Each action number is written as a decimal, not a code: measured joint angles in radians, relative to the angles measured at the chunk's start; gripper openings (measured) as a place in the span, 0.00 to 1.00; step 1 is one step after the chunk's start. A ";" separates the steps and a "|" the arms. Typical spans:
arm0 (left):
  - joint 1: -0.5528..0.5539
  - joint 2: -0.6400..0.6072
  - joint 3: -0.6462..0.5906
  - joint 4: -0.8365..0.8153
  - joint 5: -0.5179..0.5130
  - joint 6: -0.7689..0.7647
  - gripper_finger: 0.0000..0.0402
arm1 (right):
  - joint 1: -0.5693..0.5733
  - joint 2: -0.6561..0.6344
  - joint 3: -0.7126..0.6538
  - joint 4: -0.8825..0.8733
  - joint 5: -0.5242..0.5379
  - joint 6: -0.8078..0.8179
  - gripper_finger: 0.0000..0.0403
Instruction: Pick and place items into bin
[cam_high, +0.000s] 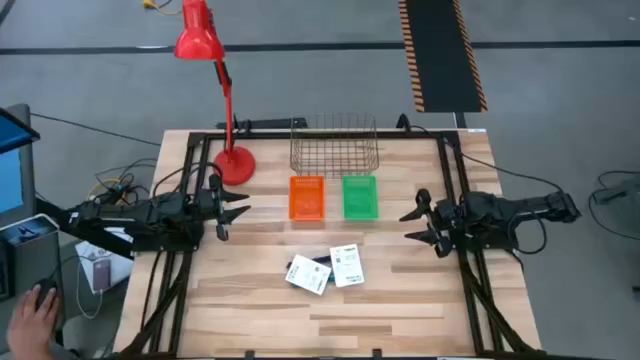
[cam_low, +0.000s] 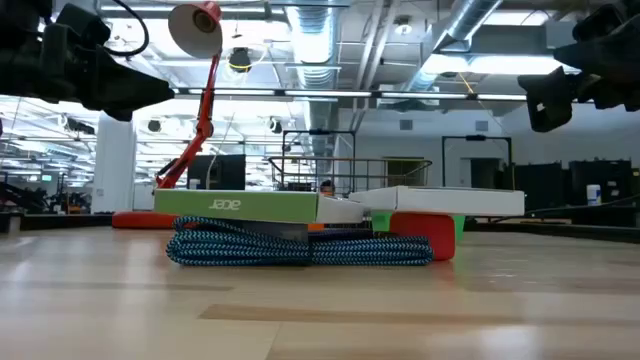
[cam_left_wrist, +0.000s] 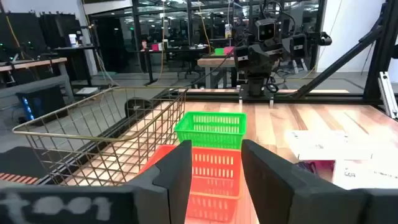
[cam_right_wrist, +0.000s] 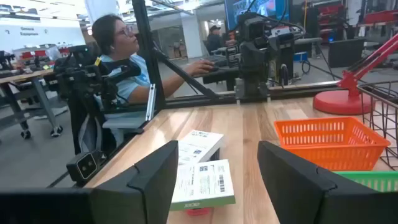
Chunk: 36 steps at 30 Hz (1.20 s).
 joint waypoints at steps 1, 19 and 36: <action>0.000 0.000 0.000 0.000 0.000 -0.002 0.32 | 0.000 0.000 0.000 0.000 0.000 0.000 0.53; 0.000 0.000 0.000 0.000 0.000 -0.001 0.32 | 0.000 0.000 0.000 0.000 0.000 0.000 0.53; 0.000 0.000 0.000 0.000 0.000 0.003 0.32 | 0.000 0.000 0.000 0.000 0.000 0.000 0.53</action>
